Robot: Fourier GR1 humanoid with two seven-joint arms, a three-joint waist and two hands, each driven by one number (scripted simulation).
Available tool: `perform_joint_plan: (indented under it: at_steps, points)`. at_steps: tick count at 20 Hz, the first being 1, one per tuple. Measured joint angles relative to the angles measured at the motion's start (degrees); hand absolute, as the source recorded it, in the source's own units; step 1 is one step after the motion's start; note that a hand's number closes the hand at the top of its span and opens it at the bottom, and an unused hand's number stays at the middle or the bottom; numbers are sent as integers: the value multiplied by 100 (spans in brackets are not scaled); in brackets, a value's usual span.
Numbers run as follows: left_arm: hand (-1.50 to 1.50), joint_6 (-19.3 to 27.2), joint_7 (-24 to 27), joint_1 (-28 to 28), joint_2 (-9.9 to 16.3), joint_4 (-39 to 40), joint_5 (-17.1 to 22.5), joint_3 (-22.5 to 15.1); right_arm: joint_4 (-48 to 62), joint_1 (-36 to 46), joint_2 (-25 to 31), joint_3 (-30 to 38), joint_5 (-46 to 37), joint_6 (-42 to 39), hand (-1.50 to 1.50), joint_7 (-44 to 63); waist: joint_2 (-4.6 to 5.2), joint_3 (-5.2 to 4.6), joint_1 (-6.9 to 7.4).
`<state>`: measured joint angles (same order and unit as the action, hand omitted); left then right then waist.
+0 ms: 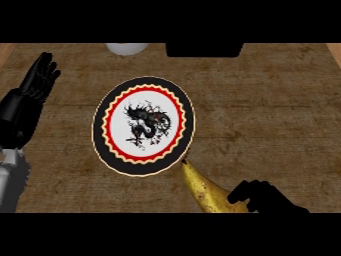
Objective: Pick the pear from the placemat and place it in the plate
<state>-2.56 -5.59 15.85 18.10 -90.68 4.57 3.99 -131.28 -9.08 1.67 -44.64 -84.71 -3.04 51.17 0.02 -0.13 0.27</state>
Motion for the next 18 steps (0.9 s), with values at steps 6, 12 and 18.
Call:
perform_joint_plan:
  at_steps: [6,12,18]
  points:
    - [0,-37,0,150,-74,102,-33,-36,1049,1851,-53,-2,753,115,150,851,24,4,71]
    - [0,-72,24,159,-128,97,-64,-72,2413,3448,-114,454,1851,572,150,1098,36,6,161]
    - [0,-81,-129,283,-144,-4,-88,-116,4141,4620,-125,710,2670,1343,150,1083,48,8,247]
